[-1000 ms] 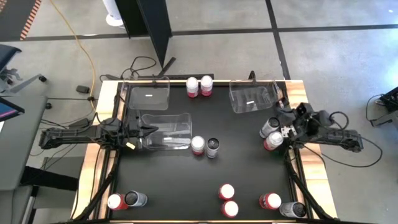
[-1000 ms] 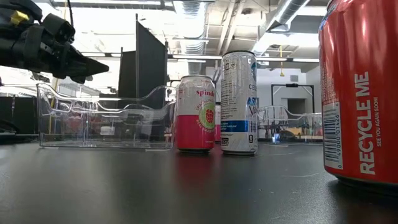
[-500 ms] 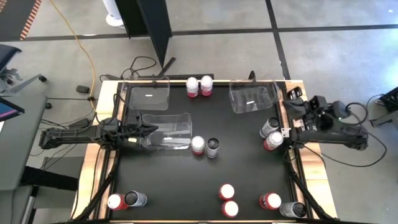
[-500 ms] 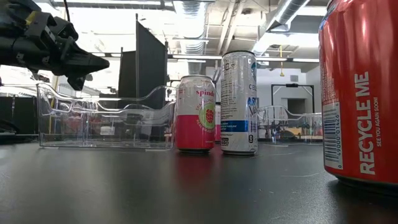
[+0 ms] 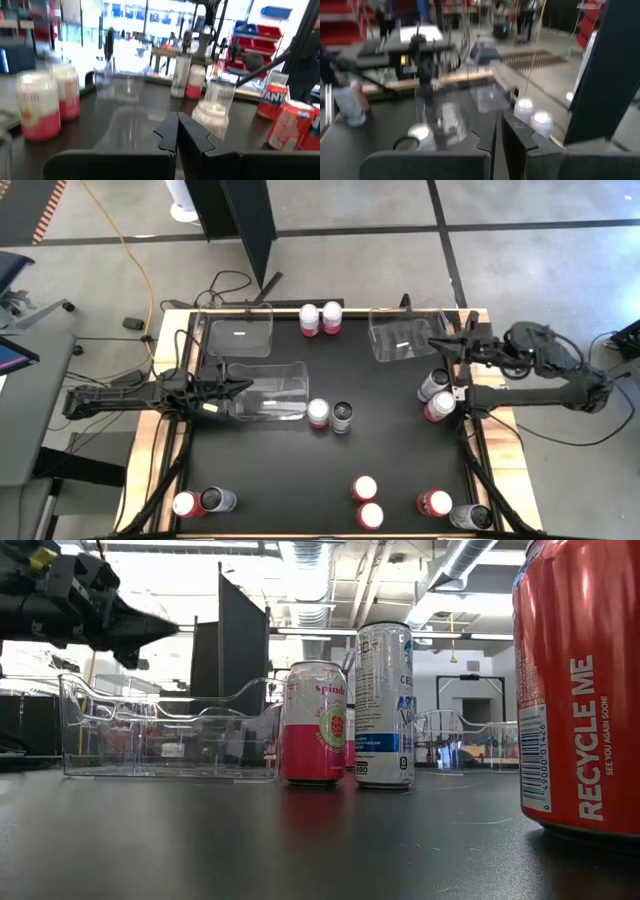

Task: Sort soda cans
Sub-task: Put the middle right white and blue soda can into the top right transparent bin

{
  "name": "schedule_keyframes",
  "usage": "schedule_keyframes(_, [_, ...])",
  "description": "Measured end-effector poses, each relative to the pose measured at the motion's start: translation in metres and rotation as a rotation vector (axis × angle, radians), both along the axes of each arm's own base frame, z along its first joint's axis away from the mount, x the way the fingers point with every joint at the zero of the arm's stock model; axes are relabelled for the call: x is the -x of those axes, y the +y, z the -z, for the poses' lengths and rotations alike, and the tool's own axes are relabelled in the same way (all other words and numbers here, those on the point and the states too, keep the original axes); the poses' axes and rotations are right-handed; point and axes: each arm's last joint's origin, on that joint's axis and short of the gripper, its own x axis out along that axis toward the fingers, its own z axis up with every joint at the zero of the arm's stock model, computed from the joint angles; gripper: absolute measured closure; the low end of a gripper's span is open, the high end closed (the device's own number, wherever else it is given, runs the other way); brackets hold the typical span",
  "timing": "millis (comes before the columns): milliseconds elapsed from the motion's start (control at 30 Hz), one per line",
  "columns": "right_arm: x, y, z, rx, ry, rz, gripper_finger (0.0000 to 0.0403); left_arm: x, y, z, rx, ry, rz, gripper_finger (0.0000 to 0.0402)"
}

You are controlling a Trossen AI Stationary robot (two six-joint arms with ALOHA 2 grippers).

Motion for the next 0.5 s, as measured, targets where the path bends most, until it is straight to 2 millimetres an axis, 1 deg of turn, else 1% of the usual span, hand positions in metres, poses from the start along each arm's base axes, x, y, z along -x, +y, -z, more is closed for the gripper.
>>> schedule_keyframes(67, [-0.003,0.0,-0.001,-0.027,0.088,0.004,0.0352,0.0,0.0,-0.005,-0.042,-0.039,-0.004,0.0395])
schedule_keyframes(167, [-0.005,-0.001,0.002,-0.118,0.259,0.045,0.0352,0.001,0.0,-0.01,-0.101,-0.084,-0.011,0.0394])
schedule_keyframes(300, [-0.01,-0.002,0.007,-0.229,0.445,0.102,0.034,0.002,0.0,-0.014,-0.153,-0.083,-0.017,0.0386])
schedule_keyframes(400, [-0.014,-0.002,0.012,-0.3,0.565,0.147,0.0312,0.002,0.0,-0.016,-0.178,-0.08,-0.021,0.0378])
schedule_keyframes(500, [-0.02,-0.003,0.018,-0.355,0.654,0.186,0.0262,0.002,0.0,-0.019,-0.208,-0.081,-0.025,0.0372])
